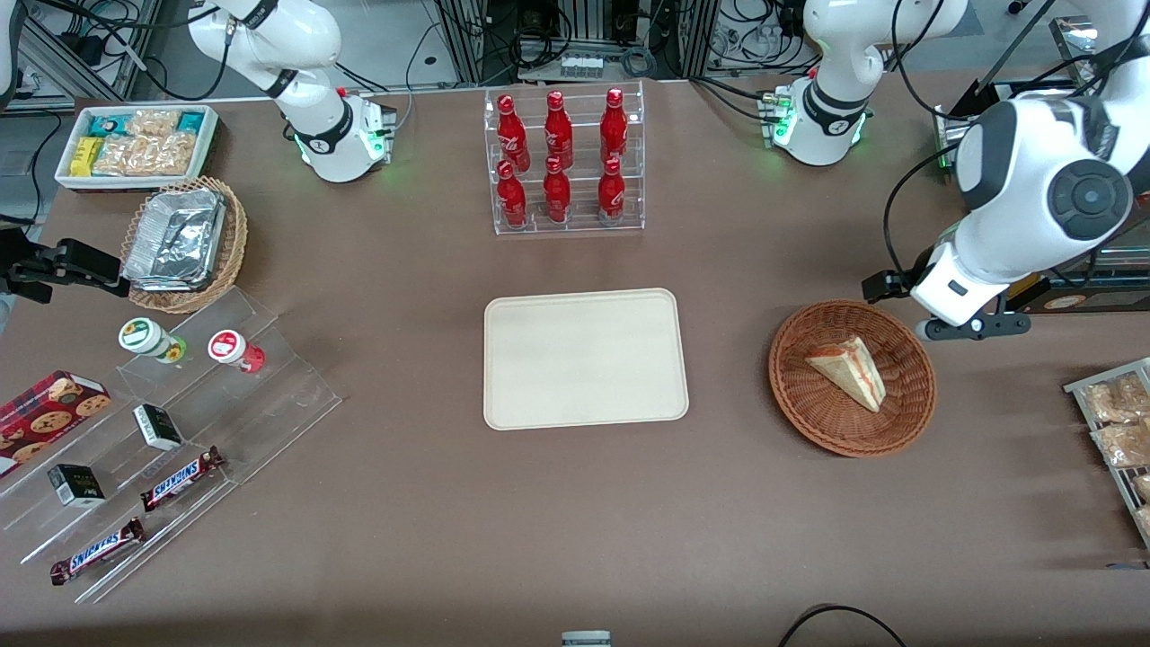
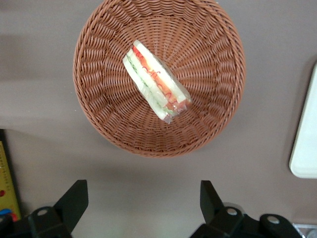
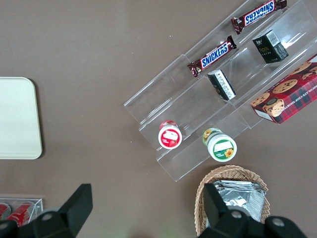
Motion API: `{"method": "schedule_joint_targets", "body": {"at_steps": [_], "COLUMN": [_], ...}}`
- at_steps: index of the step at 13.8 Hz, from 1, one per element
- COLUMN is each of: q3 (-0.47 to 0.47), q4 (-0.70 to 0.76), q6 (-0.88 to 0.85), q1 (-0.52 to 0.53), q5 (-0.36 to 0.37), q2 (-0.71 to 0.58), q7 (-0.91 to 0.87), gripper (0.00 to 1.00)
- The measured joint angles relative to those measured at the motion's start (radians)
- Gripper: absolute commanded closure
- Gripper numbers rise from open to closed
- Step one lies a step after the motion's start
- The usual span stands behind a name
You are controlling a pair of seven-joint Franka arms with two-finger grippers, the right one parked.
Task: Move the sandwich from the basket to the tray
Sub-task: 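Move the left gripper over the wicker basket above the sandwich, then lower the open left gripper onto the wrapped sandwich and close it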
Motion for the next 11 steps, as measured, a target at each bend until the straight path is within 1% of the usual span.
{"method": "schedule_joint_targets", "body": {"at_steps": [3, 5, 8, 11], "q3": [0.000, 0.000, -0.003, -0.008], "q4": [-0.077, -0.096, -0.102, -0.105], "q6": [0.098, 0.129, 0.180, 0.277], "q1": [0.000, 0.000, -0.003, -0.007], "q5": [0.000, 0.000, 0.000, 0.000], "q2": [0.001, 0.005, 0.030, 0.068], "q7": [-0.062, -0.144, -0.334, -0.502], "gripper": [0.00, 0.00, 0.00, 0.00]}}
